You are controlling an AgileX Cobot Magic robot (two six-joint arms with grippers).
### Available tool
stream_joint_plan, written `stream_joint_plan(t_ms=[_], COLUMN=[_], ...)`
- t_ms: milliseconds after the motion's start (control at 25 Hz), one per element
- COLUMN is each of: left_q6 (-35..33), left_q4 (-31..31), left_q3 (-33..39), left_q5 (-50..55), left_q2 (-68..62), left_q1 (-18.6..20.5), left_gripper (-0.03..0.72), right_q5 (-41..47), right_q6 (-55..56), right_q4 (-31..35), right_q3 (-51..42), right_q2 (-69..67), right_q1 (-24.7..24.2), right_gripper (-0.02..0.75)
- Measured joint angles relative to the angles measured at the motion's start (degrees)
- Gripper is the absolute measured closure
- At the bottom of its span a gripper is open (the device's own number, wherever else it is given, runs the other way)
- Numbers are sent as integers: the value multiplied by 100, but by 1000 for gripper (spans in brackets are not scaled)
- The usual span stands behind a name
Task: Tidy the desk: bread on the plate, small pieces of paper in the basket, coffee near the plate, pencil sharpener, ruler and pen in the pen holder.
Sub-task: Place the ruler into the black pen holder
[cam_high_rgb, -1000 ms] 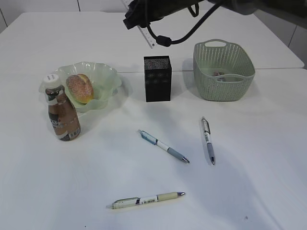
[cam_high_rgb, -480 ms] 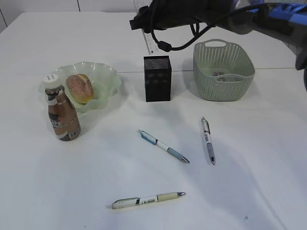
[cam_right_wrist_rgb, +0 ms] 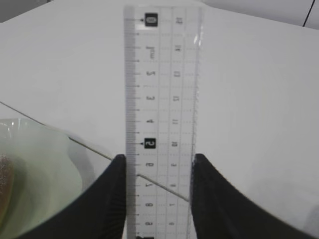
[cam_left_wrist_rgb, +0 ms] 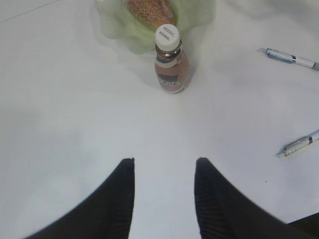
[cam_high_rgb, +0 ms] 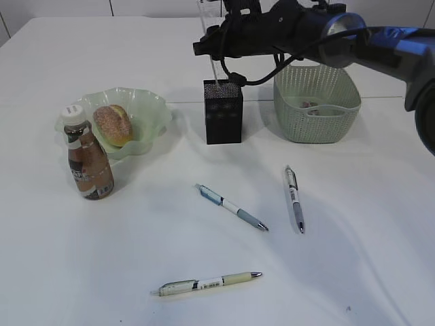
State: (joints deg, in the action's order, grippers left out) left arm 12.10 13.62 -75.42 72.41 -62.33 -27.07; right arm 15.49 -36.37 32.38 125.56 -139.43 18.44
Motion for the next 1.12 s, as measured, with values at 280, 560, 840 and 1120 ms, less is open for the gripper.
stream_joint_plan(t_ms=[280, 560, 840, 1120], left_q6=[0, 0, 0, 0], left_q4=[26, 151, 172, 221], left_q3=[0, 0, 0, 0], left_q5=[0, 0, 0, 0], left_q2=[0, 0, 0, 0], left_q1=[0, 0, 0, 0], left_gripper=[413, 414, 414, 414], right_q5=[-144, -156, -145, -145], right_q6=[-10, -10, -10, -10], right_q4=[123, 136, 159, 159], right_q3=[-10, -10, -10, -10], right_q2=[-241, -253, -310, -342], right_q1=[0, 0, 0, 0], right_gripper=[426, 426, 426, 426])
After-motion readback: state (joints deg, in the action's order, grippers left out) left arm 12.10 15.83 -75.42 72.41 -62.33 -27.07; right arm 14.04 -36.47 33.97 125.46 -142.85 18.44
